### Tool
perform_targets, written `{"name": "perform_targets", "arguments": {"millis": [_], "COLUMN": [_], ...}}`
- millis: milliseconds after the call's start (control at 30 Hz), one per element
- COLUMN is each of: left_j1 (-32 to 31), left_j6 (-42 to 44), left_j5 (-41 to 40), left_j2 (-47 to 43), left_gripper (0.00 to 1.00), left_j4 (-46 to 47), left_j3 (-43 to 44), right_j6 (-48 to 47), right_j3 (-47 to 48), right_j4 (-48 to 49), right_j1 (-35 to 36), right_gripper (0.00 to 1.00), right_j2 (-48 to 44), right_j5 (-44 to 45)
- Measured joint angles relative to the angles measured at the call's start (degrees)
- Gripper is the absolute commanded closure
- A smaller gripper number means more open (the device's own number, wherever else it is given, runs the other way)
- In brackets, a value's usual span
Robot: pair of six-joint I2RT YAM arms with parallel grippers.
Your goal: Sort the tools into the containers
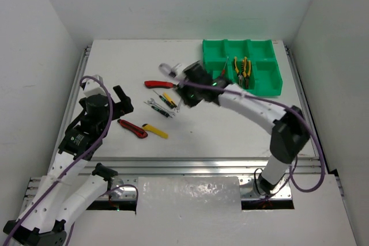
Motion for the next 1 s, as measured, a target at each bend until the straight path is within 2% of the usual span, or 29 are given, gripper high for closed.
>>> {"name": "perform_targets", "arguments": {"millis": [133,233,333,433,700,867,900,1000], "left_j1": [0.0,0.0,0.0,0.0,0.0,0.0,0.0,0.0], "left_j6": [0.2,0.4,0.6,0.8,1.5,2.1,2.1,2.2], "left_j5": [0.3,0.9,1.5,2.3,4.5,5.6,5.7,6.2], "left_j2": [-0.2,-0.3,-0.2,0.2,1.0,1.4,1.7,2.3], "left_gripper": [0.00,0.00,0.00,0.00,0.00,0.00,0.00,0.00], "left_j4": [0.1,0.2,0.4,0.7,1.4,1.5,1.5,1.5], "left_j3": [0.0,0.0,0.0,0.0,-0.6,-0.6,-0.6,-0.6], "right_j6": [1.4,2.0,3.1,3.3,3.3,3.7,3.7,4.2], "right_j3": [0.1,2.3,3.1,4.0,12.4,12.9,13.1,13.5], "right_j4": [1.0,0.9,0.1,-1.2,-1.6,-2.9,-3.3,-4.7], "right_j1": [-18.4,-32.3,-40.9,-44.9,-49.1,-51.1,-51.2,-51.3], "right_gripper": [0.92,0.93,0.93,0.92,0.86,0.56,0.45,0.37], "right_j2": [-3.5,0.6,5.2,8.6,16.8,19.2,19.6,19.5], "right_j5": [4.3,10.5,14.3,16.3,15.8,15.1,14.9,15.0]}}
